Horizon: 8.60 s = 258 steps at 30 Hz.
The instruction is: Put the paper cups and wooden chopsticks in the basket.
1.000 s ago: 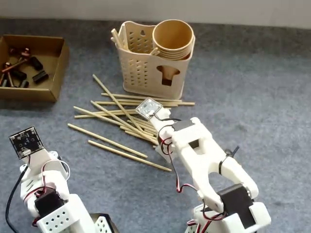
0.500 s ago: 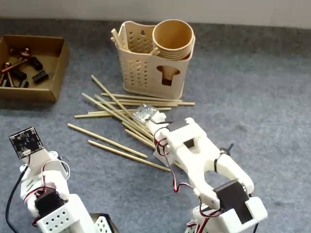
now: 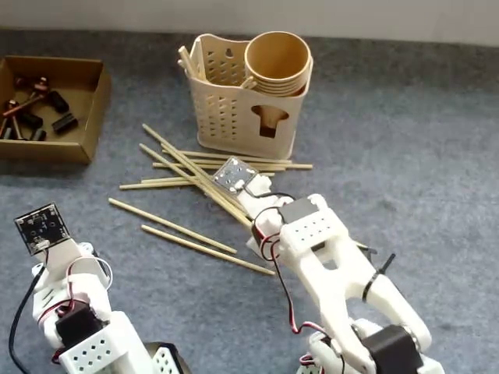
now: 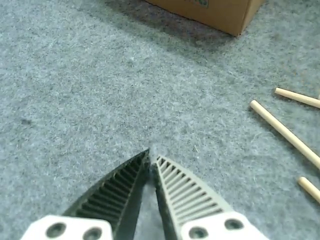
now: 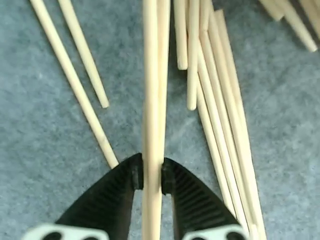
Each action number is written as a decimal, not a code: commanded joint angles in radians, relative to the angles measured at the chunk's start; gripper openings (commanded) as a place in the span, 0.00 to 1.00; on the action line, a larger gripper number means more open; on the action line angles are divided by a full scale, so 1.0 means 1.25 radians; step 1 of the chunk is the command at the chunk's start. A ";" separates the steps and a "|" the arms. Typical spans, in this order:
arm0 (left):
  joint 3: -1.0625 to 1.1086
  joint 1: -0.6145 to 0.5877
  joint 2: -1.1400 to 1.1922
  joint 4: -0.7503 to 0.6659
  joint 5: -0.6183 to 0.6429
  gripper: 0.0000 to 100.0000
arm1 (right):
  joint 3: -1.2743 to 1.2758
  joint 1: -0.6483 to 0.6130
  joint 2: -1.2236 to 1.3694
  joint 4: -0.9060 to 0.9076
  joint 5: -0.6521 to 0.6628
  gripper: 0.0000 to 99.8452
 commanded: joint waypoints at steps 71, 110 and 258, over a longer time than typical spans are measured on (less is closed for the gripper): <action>0.015 -0.012 -0.001 0.002 -0.005 0.00 | -0.037 -0.035 -0.056 0.048 -0.113 0.01; 0.015 -0.010 0.001 0.002 -0.005 0.00 | -0.209 -0.062 -0.512 -0.069 -0.118 0.01; 0.015 -0.012 -0.001 0.002 -0.005 0.00 | -0.087 -0.111 -0.003 -0.115 -0.287 0.13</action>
